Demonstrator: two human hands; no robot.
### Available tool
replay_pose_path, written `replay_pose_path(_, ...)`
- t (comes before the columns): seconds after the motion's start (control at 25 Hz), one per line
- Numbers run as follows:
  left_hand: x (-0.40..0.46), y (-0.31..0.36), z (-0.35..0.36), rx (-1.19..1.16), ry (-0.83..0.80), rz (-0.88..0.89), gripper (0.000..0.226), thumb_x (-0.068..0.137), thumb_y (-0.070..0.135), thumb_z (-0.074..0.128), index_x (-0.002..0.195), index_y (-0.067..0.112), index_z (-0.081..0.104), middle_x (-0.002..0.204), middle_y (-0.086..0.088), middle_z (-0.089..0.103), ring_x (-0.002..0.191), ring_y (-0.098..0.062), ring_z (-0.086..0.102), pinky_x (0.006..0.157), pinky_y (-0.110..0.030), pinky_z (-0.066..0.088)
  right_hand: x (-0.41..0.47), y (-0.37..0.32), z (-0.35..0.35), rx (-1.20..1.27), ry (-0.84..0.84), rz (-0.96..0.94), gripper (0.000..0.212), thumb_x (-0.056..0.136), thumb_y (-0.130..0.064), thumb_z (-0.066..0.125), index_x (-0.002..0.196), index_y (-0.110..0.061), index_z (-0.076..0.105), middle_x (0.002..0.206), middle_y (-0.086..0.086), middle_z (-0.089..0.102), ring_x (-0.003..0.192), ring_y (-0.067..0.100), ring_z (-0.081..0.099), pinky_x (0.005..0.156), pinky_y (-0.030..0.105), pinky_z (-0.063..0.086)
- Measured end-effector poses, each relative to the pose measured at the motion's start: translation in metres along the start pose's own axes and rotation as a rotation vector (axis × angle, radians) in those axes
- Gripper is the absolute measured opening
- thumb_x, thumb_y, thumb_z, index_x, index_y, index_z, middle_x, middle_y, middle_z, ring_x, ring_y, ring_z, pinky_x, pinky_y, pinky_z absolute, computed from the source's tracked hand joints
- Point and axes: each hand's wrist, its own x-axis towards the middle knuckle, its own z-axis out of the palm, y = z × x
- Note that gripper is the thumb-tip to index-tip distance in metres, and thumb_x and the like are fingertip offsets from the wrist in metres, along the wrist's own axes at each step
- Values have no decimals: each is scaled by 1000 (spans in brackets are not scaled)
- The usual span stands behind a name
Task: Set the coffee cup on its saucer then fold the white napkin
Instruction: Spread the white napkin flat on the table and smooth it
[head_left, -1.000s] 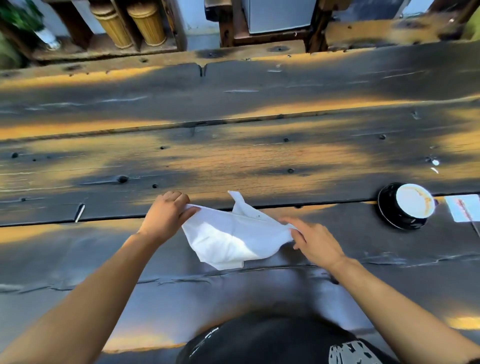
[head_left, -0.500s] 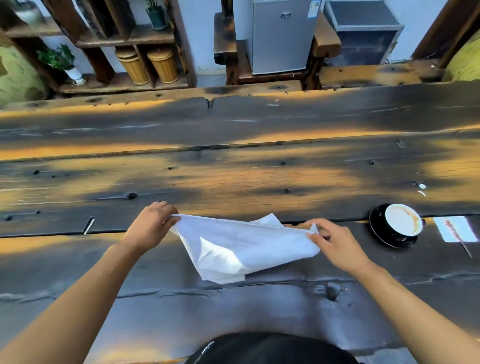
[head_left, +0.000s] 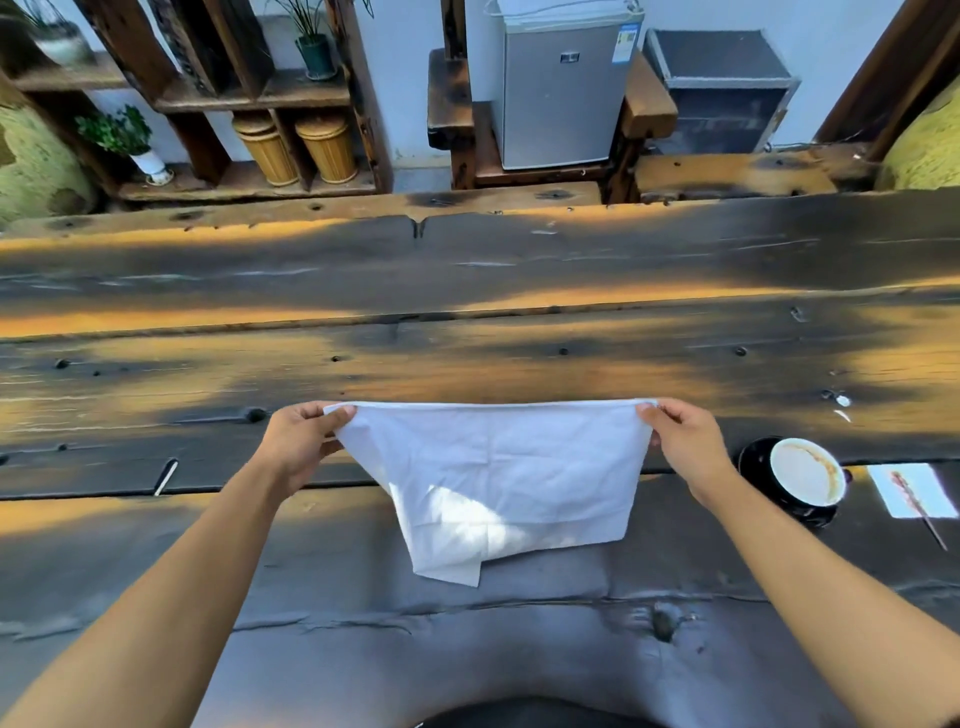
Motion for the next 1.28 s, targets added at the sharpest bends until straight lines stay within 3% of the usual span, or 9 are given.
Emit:
replay_pose_path(0.16, 35, 68, 10, 43, 61, 77, 9, 92, 17, 69, 96, 10, 72, 96, -12, 70, 83, -24, 61, 76, -37, 51, 52, -85, 4, 213, 136, -22, 15, 92, -21, 68, 93, -9, 76, 75, 0, 68, 67, 12, 57, 64, 30, 48)
replay_pose_path(0.28, 38, 146, 14, -5, 147, 285, 7, 93, 19, 66, 89, 17, 71, 77, -2, 64, 64, -15, 53, 62, -32, 46, 77, -160, 5, 358, 163, -135, 13, 92, -20, 67, 97, -11, 75, 59, -2, 59, 48, 10, 49, 49, 26, 41)
replay_pose_path(0.4, 21, 212, 5, -160, 90, 447, 9, 96, 19, 62, 90, 16, 68, 59, 0, 54, 49, -15, 51, 50, -30, 49, 80, -220, -2, 570, 115, -245, 12, 94, -19, 64, 97, -11, 72, 77, 8, 71, 66, 21, 70, 60, 31, 58)
replay_pose_path(0.48, 11, 221, -4, -224, 67, 488, 6, 96, 15, 62, 93, 14, 67, 65, -3, 64, 54, -17, 64, 53, -27, 58, 75, -229, -6, 684, 58, -266, 12, 96, -14, 60, 98, -7, 69, 94, 16, 74, 86, 29, 76, 76, 34, 62)
replay_pose_path(0.64, 11, 157, -13, -347, -4, 359, 15, 96, 6, 55, 101, 1, 68, 86, -14, 74, 81, -24, 75, 77, -32, 63, 65, -181, 1, 749, -68, -128, 37, 96, -20, 53, 117, 9, 63, 110, 25, 72, 99, 38, 73, 83, 39, 61)
replay_pose_path(0.72, 12, 109, -13, -386, 15, 229, 17, 96, 10, 54, 98, -1, 68, 89, -14, 73, 77, -25, 74, 74, -33, 64, 58, -141, 7, 676, -53, -25, 38, 97, -21, 55, 118, 10, 62, 112, 23, 71, 93, 38, 75, 78, 38, 63)
replay_pose_path(0.84, 18, 32, -12, -266, 99, 80, 14, 95, 4, 61, 103, -6, 66, 92, -22, 69, 73, -28, 71, 67, -31, 63, 42, -74, 20, 440, -30, 64, 18, 96, -2, 56, 109, 5, 66, 107, 24, 68, 74, 27, 77, 70, 32, 63)
replay_pose_path(0.96, 15, -34, -11, -160, 124, -47, 20, 94, -3, 60, 115, -5, 62, 90, -23, 66, 75, -30, 67, 62, -30, 63, 18, 1, 32, 294, -47, 206, 25, 96, 7, 52, 119, 4, 61, 101, 21, 65, 63, 20, 75, 59, 26, 62)
replay_pose_path(1.28, -12, -174, -16, 133, 194, -432, 27, 90, -3, 67, 114, -1, 56, 80, -20, 66, 61, -28, 61, 54, -34, 59, -64, 150, 49, 79, -5, 653, 27, 94, 3, 57, 120, -2, 50, 98, 21, 71, 64, 26, 75, 56, 33, 60)
